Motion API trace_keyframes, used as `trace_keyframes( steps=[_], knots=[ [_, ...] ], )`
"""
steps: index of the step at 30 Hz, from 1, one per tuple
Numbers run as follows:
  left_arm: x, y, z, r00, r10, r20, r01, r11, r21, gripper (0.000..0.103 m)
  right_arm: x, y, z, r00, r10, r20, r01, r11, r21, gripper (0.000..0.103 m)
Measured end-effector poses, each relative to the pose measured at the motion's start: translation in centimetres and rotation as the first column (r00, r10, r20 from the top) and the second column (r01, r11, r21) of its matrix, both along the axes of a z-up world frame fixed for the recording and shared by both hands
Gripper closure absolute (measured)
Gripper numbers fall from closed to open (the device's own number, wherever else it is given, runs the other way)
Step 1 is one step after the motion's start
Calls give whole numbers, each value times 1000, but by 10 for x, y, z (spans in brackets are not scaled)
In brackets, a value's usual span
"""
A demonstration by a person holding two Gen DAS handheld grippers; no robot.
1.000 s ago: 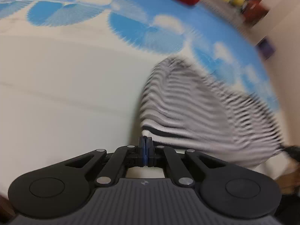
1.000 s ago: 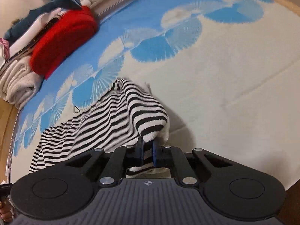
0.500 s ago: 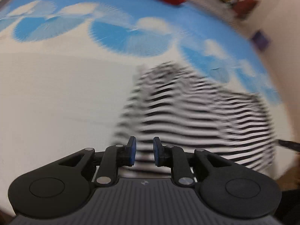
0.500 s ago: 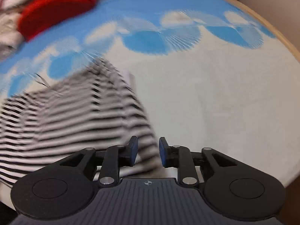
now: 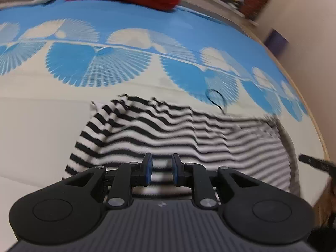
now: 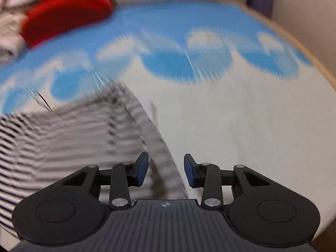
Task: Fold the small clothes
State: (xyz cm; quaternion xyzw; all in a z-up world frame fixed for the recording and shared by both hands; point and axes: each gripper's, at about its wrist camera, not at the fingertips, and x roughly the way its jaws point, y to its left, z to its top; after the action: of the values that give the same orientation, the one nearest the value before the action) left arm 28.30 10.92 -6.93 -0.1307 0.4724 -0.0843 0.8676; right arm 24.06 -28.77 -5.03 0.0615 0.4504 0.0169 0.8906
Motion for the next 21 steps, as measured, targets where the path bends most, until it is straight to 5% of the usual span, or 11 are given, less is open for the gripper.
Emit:
trace_keyframes(
  steps=[5, 9, 13, 18, 21],
  knots=[
    [27, -2, -30, 987, 43, -152, -33, 997, 71, 81, 31, 24, -22, 995, 72, -67, -73, 997, -12, 64],
    [36, 9, -17, 991, 91, -95, -91, 996, 11, 81, 57, 32, -49, 979, -25, -202, -14, 982, -188, 64],
    [39, 32, 0, 982, 187, -2, -187, 981, -60, 81, 69, 30, -40, 991, -45, -127, 34, 996, -87, 64],
    [55, 43, -31, 962, 231, -145, -230, 973, 27, 81, 74, 30, -49, 983, -60, -173, 36, 990, -139, 63],
    [48, 46, -12, 964, 261, -40, -259, 965, 47, 81, 64, 21, -32, 989, -98, -111, 86, 991, -105, 63]
  ],
)
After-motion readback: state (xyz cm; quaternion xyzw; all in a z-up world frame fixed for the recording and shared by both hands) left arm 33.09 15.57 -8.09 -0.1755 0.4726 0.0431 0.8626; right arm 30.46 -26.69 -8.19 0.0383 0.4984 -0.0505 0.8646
